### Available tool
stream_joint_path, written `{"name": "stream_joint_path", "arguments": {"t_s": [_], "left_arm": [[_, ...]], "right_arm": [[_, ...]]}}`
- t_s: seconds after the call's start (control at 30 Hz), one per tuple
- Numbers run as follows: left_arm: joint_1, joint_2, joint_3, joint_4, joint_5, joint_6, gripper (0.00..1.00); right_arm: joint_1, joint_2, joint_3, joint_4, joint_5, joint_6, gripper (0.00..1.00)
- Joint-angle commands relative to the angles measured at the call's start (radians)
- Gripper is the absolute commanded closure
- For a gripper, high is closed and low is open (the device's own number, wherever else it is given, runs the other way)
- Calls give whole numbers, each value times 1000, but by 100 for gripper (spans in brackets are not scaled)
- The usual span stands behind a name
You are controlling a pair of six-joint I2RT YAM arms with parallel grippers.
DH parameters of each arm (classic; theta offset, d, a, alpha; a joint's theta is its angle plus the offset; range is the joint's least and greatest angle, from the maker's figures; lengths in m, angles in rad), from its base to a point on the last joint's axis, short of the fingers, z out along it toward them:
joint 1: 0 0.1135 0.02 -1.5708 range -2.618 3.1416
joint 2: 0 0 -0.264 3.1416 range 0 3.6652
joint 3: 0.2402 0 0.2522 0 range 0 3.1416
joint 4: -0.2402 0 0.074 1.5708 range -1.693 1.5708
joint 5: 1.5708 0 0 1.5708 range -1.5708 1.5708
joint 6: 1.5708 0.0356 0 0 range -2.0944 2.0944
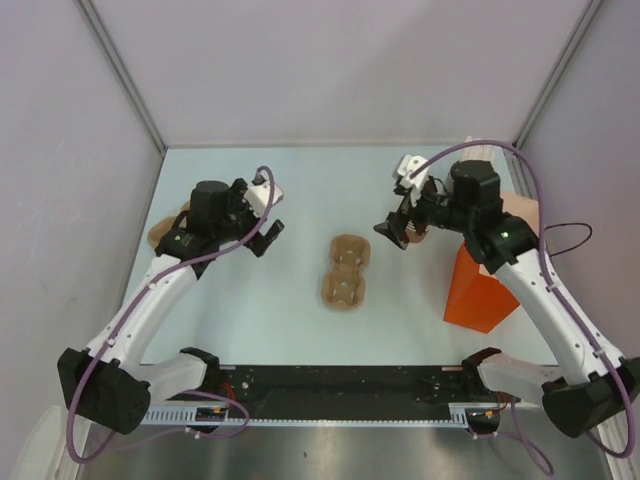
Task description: Pack the takeout coffee
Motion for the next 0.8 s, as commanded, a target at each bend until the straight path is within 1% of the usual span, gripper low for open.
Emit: {"name": "stream_joint_path", "arguments": {"t_s": [0.0,0.1,0.23,0.37,0.47,0.6,0.77], "left_arm": [[89,-81,-38,-4,32,-153,0],[112,-110,-70,2,3,-178,1],[114,-113,-91,1,-43,-201,0],[112,-116,-110,8,-48,-232,1],[114,-142,-137,25,-28,-235,1],[114,-164,-154,27,-32,-235,0],[114,-185,-177,50,-17,-238,1]], "right_arm": [[125,91,45,-105,109,-126,0],[177,183,45,-136,138,-170,0],[243,315,48,-130,178,-172,0],[251,434,48,-78,169,-156,0],[253,482,48,-48,169,-158,0],[256,577,65,-56,166,-169,2],[270,631,76,-56,171,-169,4]]}}
